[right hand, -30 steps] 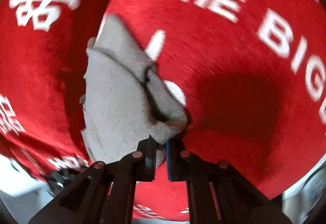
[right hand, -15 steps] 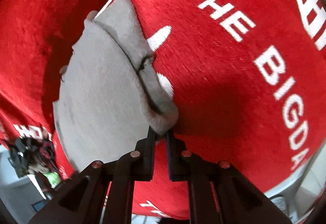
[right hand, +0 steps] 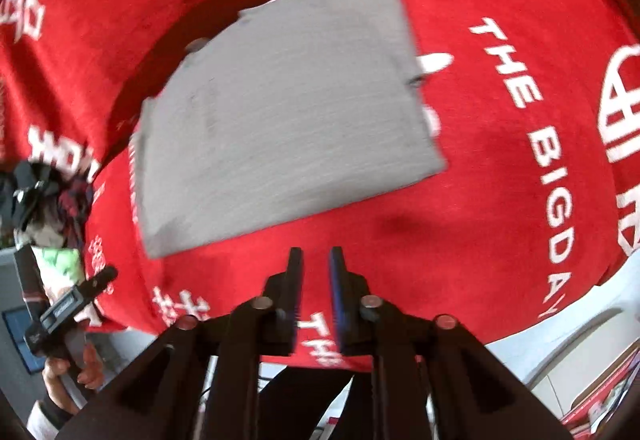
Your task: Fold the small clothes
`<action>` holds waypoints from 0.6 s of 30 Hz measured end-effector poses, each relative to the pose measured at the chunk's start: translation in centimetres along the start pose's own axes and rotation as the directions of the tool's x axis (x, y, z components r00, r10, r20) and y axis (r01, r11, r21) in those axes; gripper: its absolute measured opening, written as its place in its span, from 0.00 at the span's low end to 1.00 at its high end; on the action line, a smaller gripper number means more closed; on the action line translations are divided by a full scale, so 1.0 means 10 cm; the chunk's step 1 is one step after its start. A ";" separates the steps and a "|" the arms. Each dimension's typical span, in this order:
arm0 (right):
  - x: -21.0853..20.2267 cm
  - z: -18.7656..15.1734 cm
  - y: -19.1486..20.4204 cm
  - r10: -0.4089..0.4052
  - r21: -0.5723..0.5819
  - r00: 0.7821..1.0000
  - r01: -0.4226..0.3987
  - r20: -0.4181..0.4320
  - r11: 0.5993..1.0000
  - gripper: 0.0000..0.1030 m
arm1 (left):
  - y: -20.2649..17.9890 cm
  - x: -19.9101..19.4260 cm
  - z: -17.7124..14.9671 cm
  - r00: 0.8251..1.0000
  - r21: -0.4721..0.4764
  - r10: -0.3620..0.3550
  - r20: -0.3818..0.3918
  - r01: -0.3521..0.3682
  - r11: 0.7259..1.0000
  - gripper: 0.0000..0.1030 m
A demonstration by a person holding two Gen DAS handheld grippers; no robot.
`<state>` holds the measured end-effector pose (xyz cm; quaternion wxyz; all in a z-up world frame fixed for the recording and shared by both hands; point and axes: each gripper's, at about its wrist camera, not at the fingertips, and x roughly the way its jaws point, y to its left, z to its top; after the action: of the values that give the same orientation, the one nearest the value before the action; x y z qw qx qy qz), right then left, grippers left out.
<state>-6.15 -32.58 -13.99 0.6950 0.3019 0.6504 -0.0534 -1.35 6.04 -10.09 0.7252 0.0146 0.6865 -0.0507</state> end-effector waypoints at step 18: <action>-0.36 -0.11 0.67 0.051 -0.161 0.998 -0.055 -0.029 0.985 0.87 | -0.52 -0.65 0.16 0.999 0.075 -0.047 -0.025 0.048 0.996 0.99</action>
<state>-4.56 -27.77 -8.26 0.7102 0.2623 0.6530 0.0216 -0.63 1.07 -3.32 0.7147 0.0263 0.6927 -0.0936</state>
